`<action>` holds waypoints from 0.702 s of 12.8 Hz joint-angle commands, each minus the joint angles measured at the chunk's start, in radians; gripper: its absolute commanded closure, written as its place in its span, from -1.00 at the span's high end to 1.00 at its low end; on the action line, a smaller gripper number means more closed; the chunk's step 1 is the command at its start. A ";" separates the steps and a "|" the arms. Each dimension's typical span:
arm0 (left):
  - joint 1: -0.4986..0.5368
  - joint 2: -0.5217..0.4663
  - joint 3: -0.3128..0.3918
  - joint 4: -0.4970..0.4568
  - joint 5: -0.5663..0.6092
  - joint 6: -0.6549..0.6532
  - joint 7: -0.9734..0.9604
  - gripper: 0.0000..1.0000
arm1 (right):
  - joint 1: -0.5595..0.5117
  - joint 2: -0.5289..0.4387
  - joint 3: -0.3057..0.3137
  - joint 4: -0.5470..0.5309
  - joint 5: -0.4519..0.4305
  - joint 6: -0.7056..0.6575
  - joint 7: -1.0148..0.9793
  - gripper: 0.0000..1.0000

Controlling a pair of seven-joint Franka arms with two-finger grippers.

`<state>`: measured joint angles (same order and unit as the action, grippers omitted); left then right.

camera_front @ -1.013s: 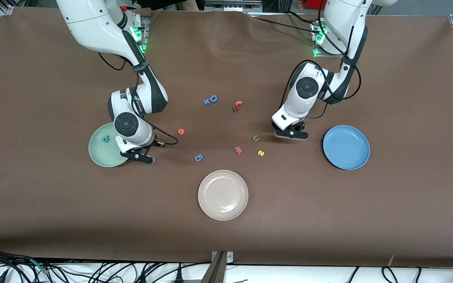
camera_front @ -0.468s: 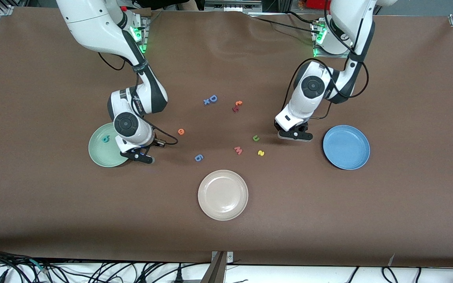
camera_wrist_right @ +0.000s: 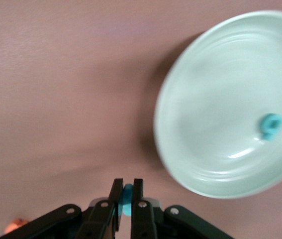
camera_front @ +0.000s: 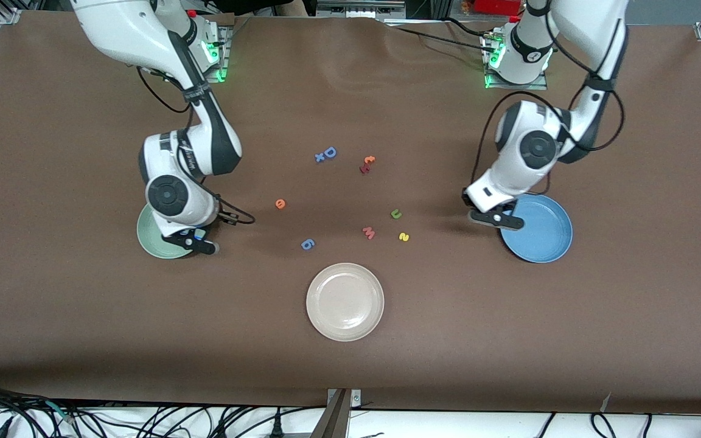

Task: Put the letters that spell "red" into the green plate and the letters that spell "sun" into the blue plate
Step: 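Place the teal L on the mint plate while the left places yellow u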

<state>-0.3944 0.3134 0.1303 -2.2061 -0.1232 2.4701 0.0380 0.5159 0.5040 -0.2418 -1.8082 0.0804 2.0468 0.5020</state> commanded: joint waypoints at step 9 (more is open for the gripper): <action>0.212 0.019 -0.008 0.075 0.025 -0.069 0.230 -0.74 | -0.036 0.071 -0.126 -0.118 0.068 0.148 -0.307 -0.96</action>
<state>-0.2113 0.2977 0.1308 -2.1733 -0.1230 2.4188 0.2481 0.4756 0.5560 -0.3749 -1.9025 0.1245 2.1481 0.2103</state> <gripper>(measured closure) 0.736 0.894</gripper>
